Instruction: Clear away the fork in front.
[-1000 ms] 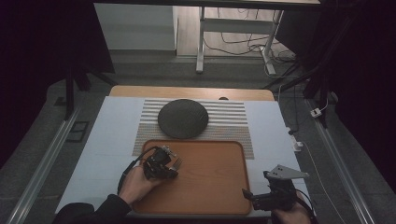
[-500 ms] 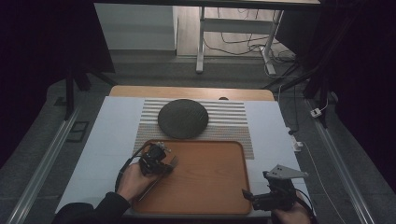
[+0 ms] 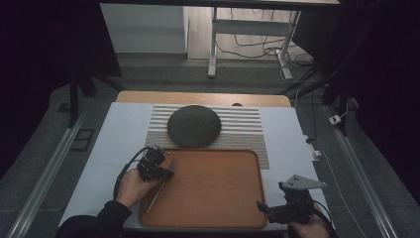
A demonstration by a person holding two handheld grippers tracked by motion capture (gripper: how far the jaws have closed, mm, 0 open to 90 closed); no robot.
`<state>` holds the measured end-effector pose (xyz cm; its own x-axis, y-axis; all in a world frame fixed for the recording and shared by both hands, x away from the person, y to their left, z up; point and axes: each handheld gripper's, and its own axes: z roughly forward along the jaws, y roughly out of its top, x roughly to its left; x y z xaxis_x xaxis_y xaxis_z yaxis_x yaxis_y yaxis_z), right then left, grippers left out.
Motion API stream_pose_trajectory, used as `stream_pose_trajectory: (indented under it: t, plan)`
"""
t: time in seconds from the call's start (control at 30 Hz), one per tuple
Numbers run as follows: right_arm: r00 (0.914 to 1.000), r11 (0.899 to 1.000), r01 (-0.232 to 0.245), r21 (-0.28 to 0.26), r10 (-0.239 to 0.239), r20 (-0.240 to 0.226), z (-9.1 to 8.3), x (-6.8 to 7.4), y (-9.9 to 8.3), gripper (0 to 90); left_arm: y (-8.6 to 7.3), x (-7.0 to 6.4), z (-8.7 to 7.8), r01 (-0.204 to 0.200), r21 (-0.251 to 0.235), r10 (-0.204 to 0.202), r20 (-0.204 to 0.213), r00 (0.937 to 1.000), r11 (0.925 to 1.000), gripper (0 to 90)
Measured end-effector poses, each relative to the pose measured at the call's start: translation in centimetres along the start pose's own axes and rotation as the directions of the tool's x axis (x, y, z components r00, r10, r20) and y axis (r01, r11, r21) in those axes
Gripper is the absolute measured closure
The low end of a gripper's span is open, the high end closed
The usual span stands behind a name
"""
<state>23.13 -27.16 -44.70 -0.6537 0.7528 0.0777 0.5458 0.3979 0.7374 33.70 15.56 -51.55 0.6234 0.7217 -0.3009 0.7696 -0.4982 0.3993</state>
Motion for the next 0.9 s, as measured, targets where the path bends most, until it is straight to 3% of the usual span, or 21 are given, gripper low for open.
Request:
stream_pose_trajectory:
  t: [0.37, 0.6, 0.73, 0.9]
  plan:
    - [1.0000, 1.000, 0.001, 0.005, -0.001, -0.004, 0.0, 0.0, 0.0, 0.0, -0.6, 1.9, -0.8, 0.068, -0.010, -0.068, -0.018, 0.9975, 0.9976, 88.4]
    - [1.0000, 1.000, 0.000, 0.007, 0.000, -0.003, 0.0, 0.0, 0.0, 0.0, -0.8, 2.5, -1.1, 0.083, -0.021, -0.084, -0.049, 0.9953, 0.9963, 88.0]
    - [1.0000, 1.000, 0.000, 0.008, 0.000, -0.004, 0.1, 0.0, 0.0, 0.0, -0.7, 2.4, -1.4, 0.075, -0.044, -0.078, -0.061, 0.9951, 0.9962, 82.4]
    - [1.0000, 1.000, -0.003, 0.008, 0.003, -0.004, 0.1, 0.0, 0.0, 0.0, -0.8, 2.0, -2.0, 0.034, -0.093, -0.040, -0.065, 0.9971, 0.9951, 73.6]
